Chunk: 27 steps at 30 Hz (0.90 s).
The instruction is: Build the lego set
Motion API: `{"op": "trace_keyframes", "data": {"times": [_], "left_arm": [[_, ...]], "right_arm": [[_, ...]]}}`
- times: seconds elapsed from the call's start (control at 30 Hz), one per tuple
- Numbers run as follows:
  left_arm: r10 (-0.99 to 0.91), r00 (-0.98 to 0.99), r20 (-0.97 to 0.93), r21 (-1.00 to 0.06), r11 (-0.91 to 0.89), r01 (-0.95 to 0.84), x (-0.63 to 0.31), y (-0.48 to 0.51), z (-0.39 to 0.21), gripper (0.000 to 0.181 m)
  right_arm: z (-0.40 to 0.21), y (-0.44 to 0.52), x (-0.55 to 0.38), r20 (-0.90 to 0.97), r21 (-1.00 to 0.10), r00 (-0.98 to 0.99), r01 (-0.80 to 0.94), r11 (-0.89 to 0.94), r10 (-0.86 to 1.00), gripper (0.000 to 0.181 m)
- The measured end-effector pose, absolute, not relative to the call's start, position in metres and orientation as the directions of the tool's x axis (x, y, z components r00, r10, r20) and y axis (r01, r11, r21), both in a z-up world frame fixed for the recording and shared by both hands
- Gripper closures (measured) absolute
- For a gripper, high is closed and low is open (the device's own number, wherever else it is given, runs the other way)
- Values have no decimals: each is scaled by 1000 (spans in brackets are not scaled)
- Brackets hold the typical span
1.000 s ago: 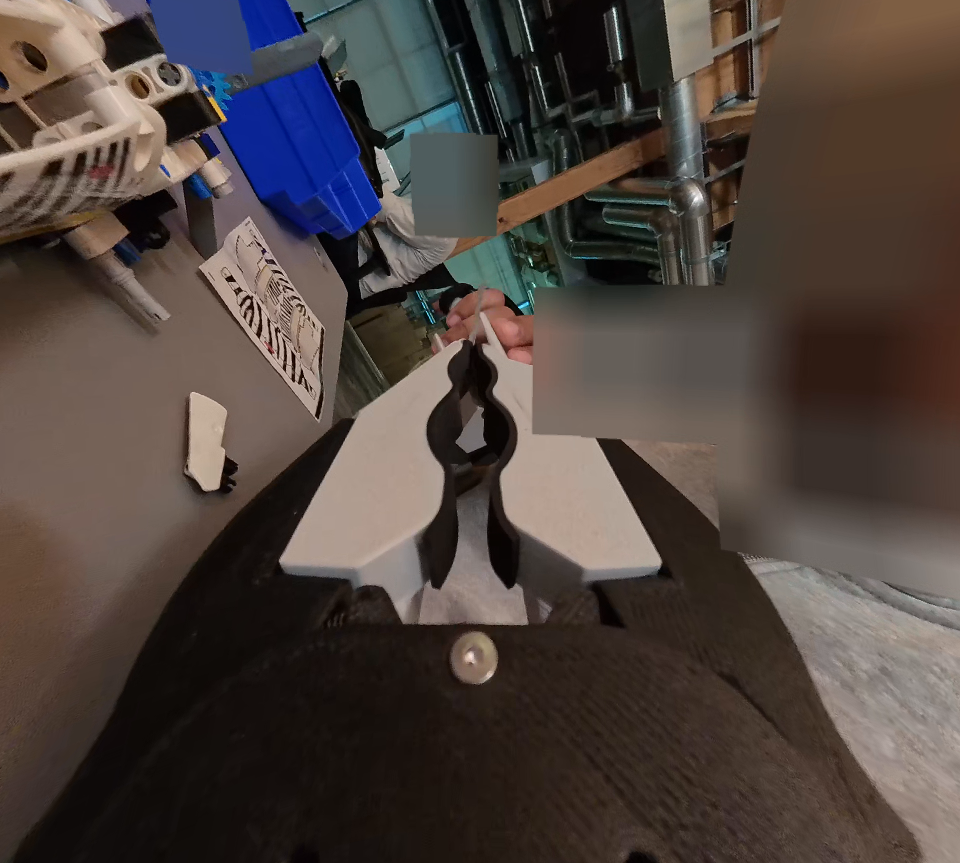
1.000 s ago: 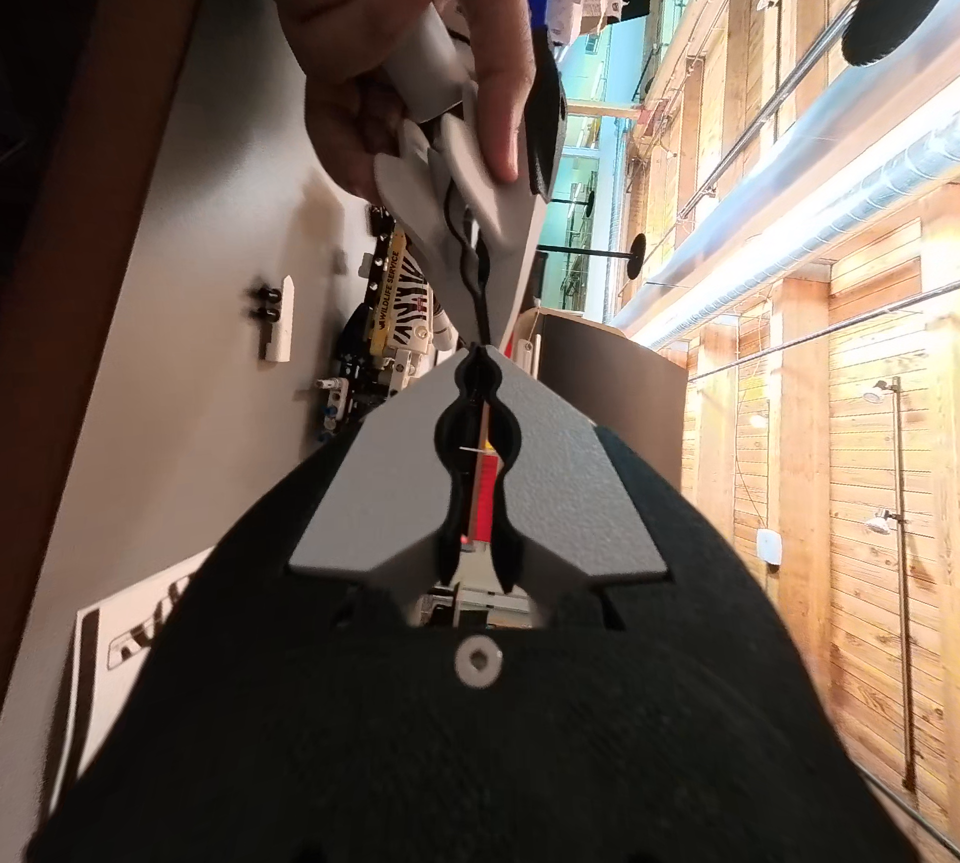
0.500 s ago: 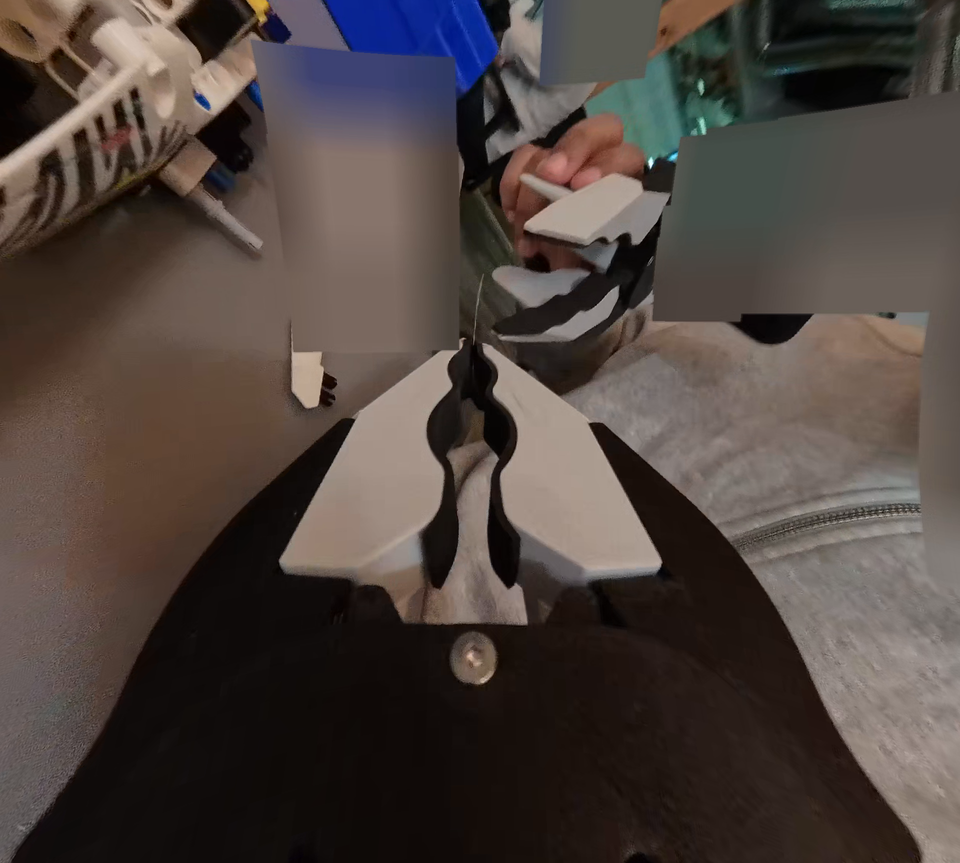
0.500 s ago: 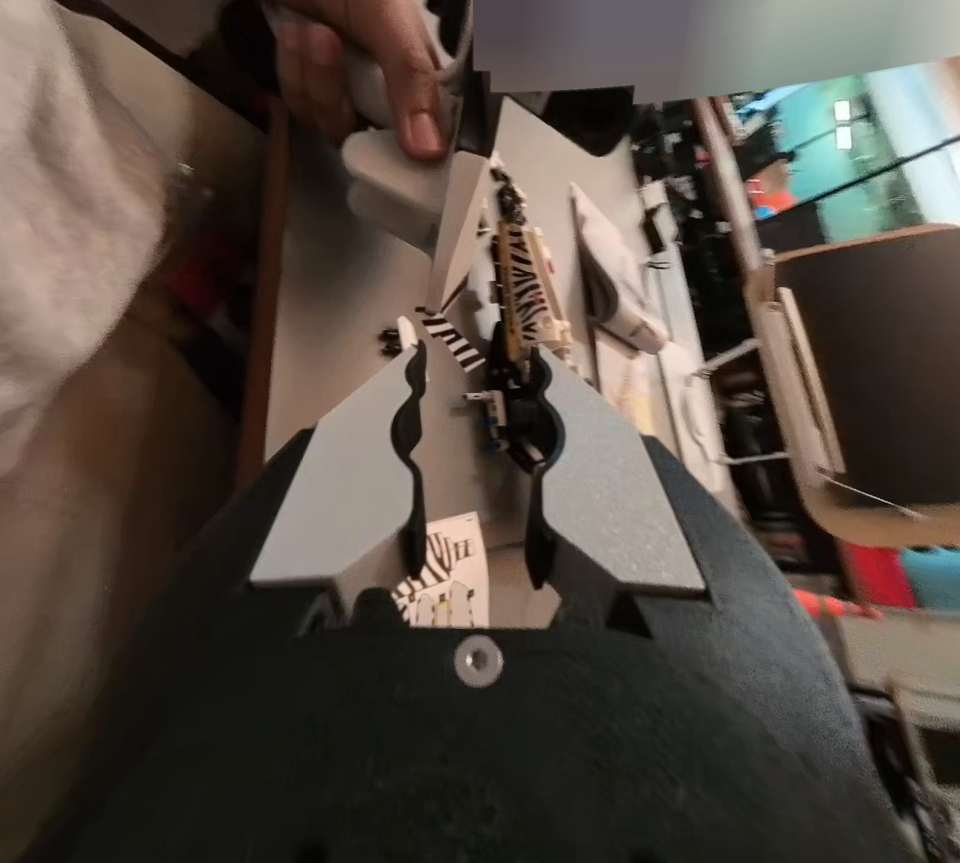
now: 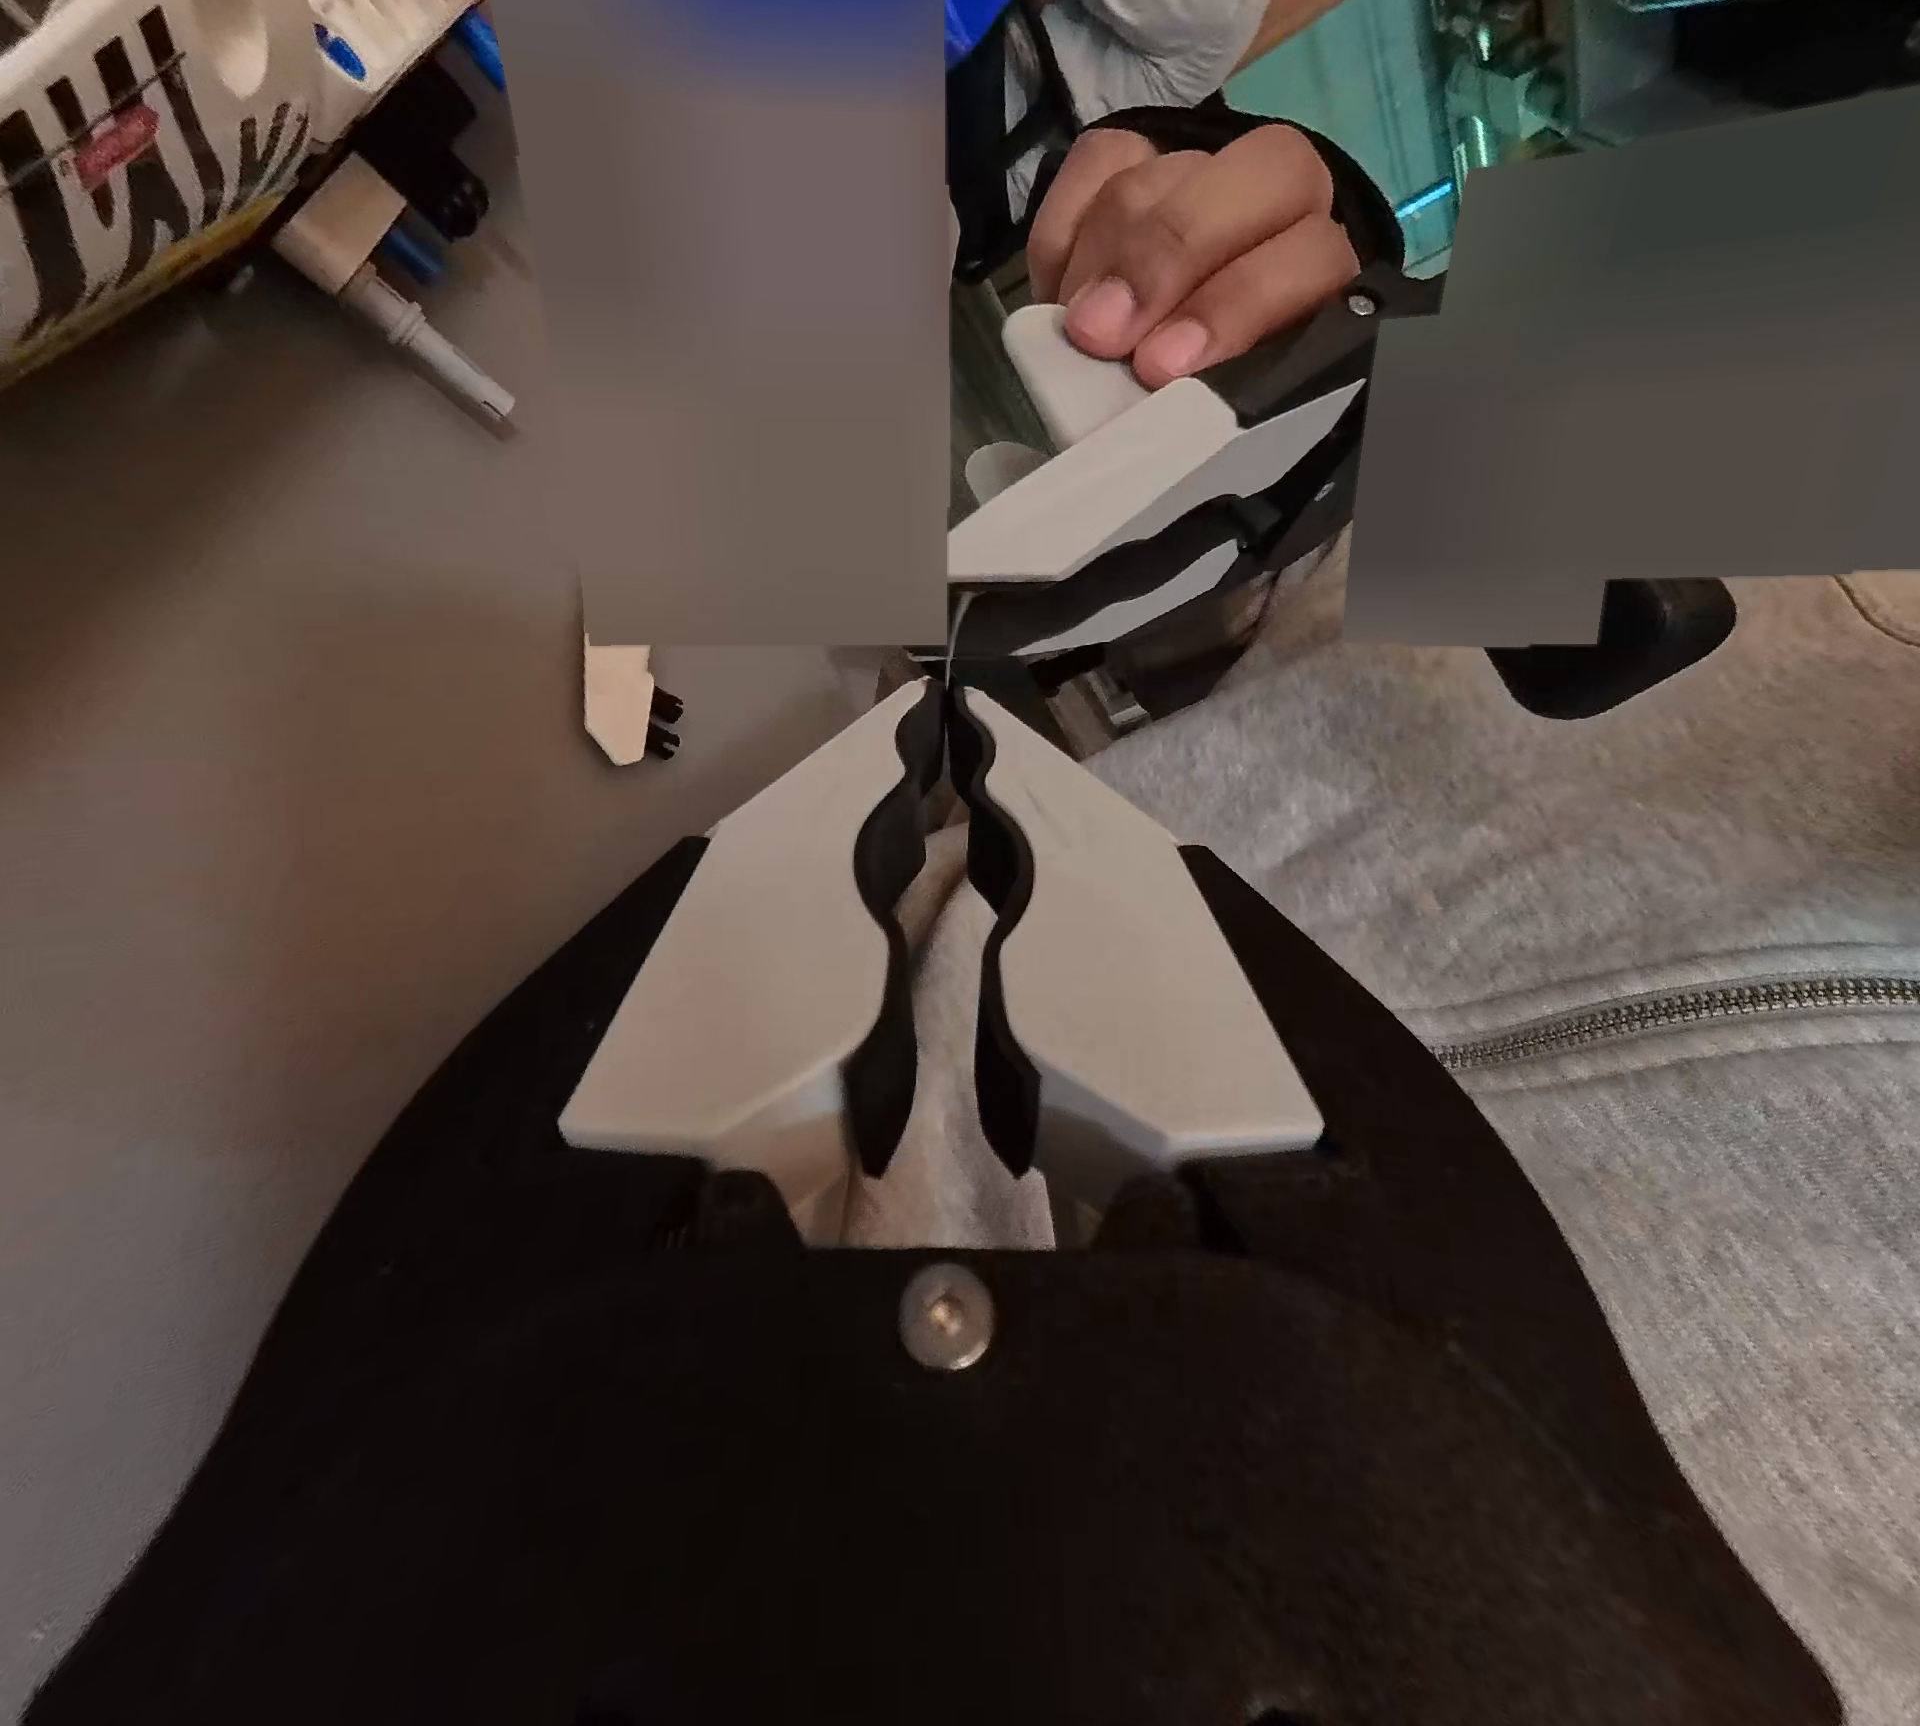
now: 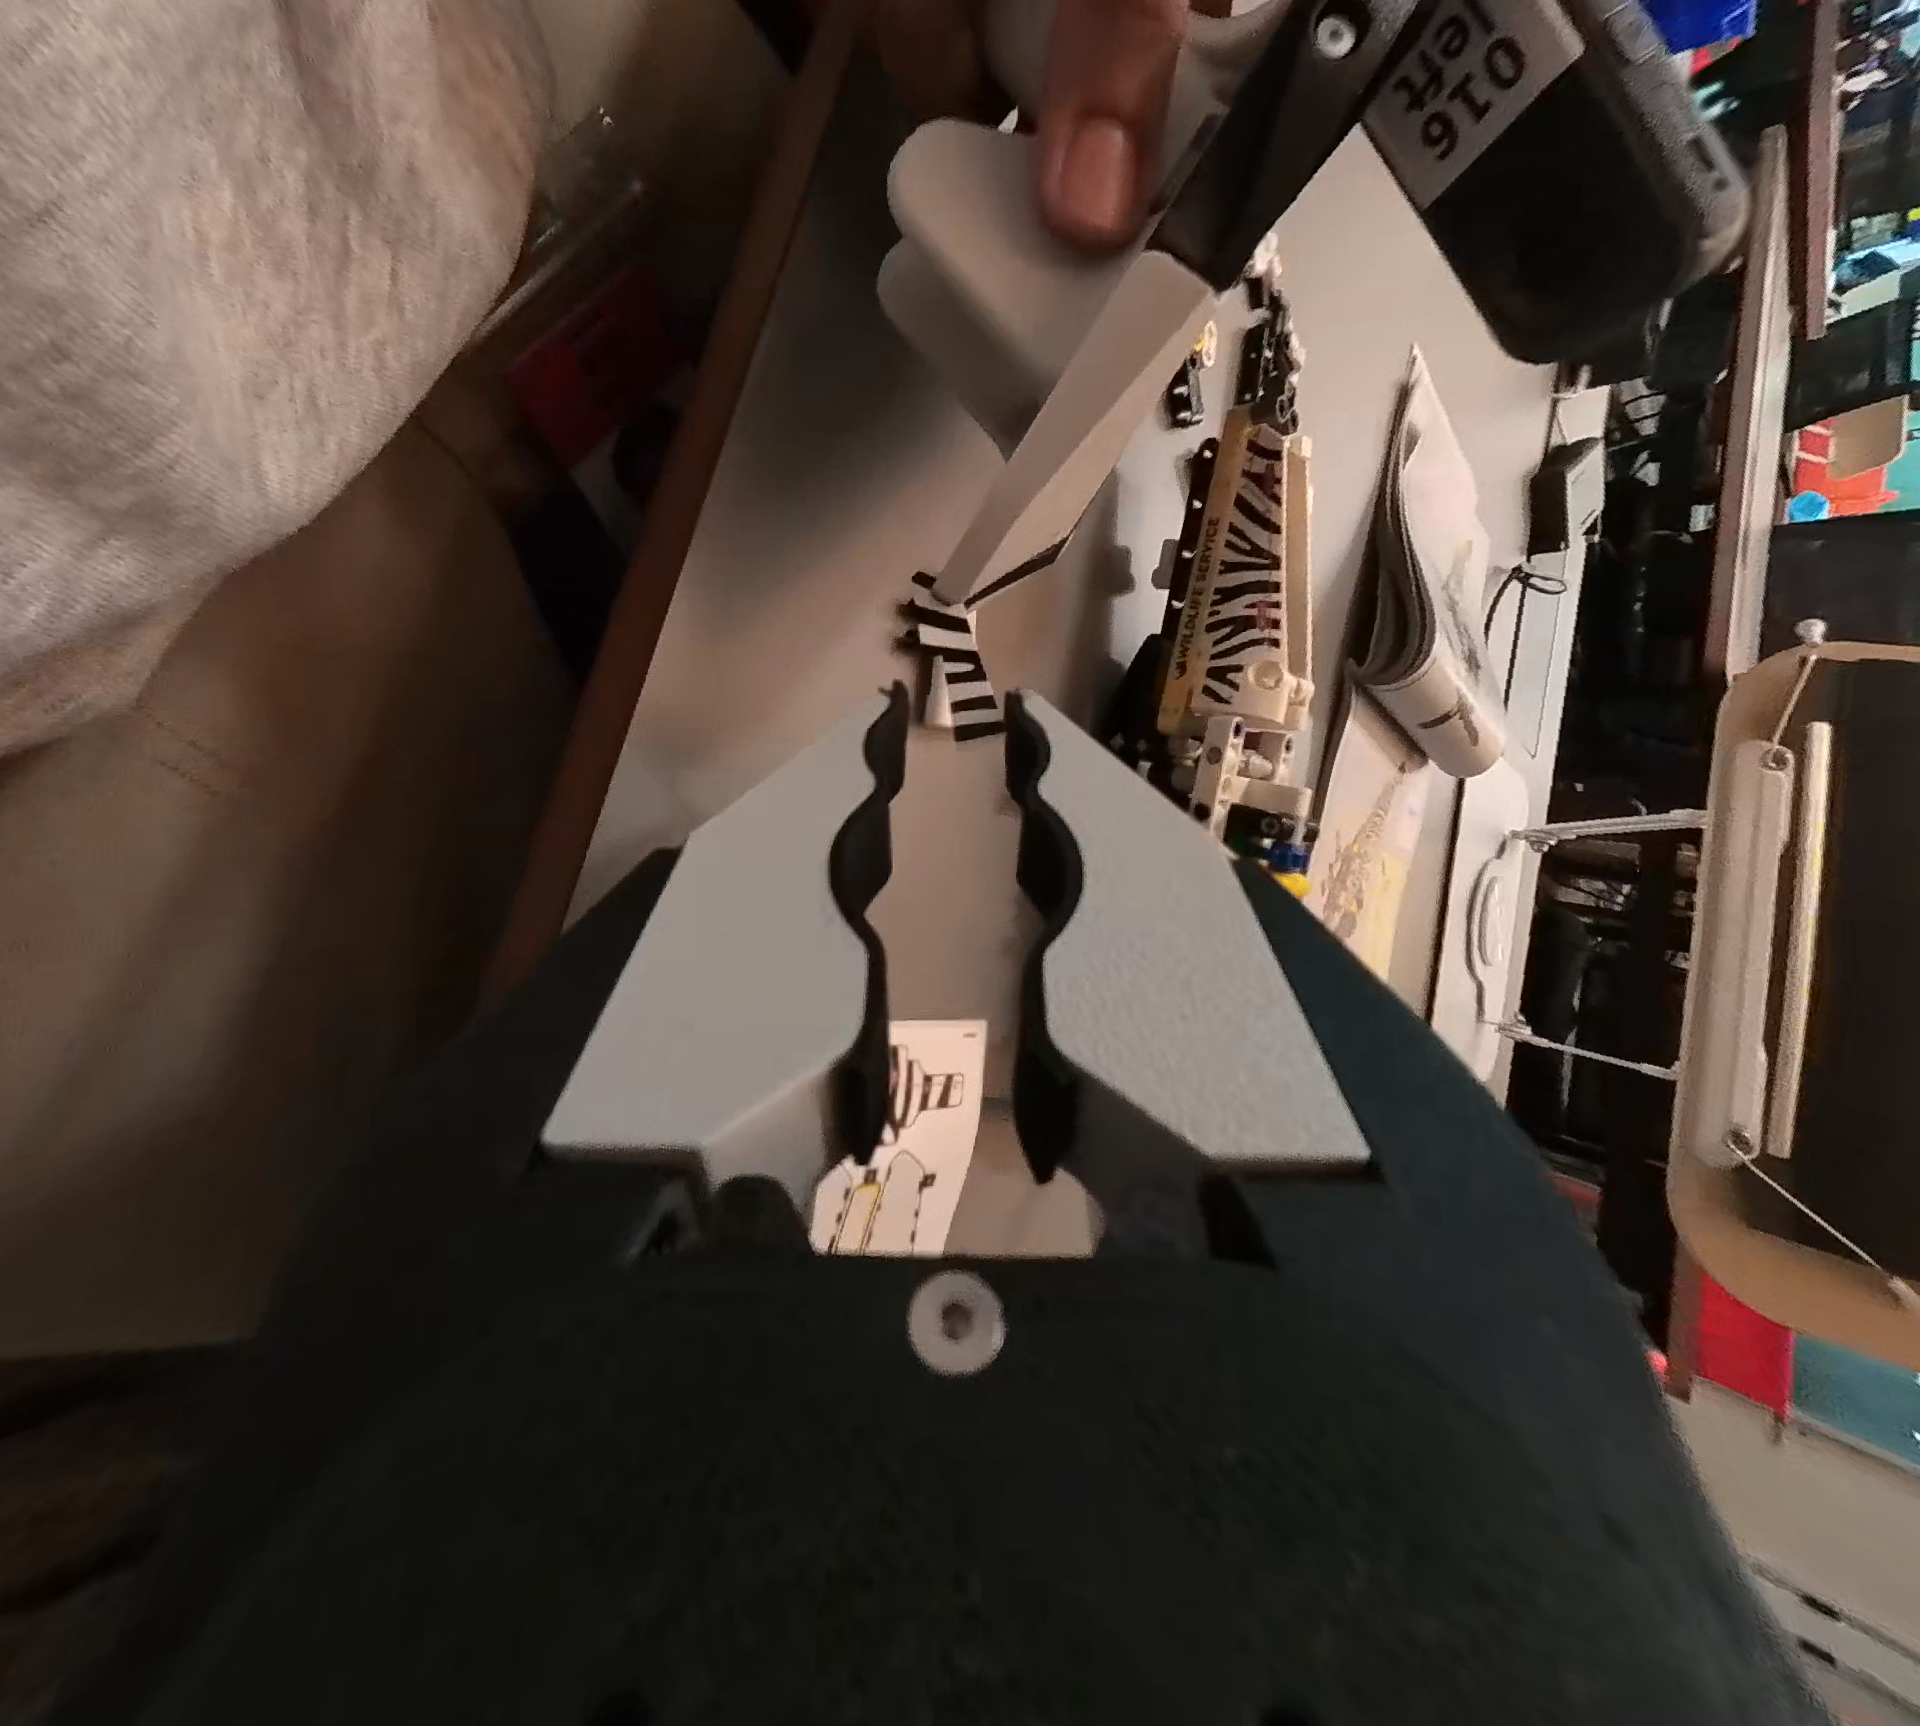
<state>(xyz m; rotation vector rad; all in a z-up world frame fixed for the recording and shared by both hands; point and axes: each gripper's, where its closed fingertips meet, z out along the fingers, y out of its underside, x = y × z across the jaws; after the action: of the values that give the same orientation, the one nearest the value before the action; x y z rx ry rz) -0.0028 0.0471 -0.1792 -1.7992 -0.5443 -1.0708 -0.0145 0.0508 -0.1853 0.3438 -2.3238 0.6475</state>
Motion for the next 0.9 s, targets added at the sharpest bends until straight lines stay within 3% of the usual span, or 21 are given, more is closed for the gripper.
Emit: {"op": "trace_keyframes", "data": {"times": [0.53,0.9], "left_arm": [[-106,518,849,-502,-469,727,1,44,-177,181],[-104,516,850,-502,-458,734,-1,42,-175,165]], "right_arm": [[-184,49,-12,695,-342,-715,-426,838,-79,175],[-183,49,-7,661,-402,-749,-401,823,-42,176]]}}
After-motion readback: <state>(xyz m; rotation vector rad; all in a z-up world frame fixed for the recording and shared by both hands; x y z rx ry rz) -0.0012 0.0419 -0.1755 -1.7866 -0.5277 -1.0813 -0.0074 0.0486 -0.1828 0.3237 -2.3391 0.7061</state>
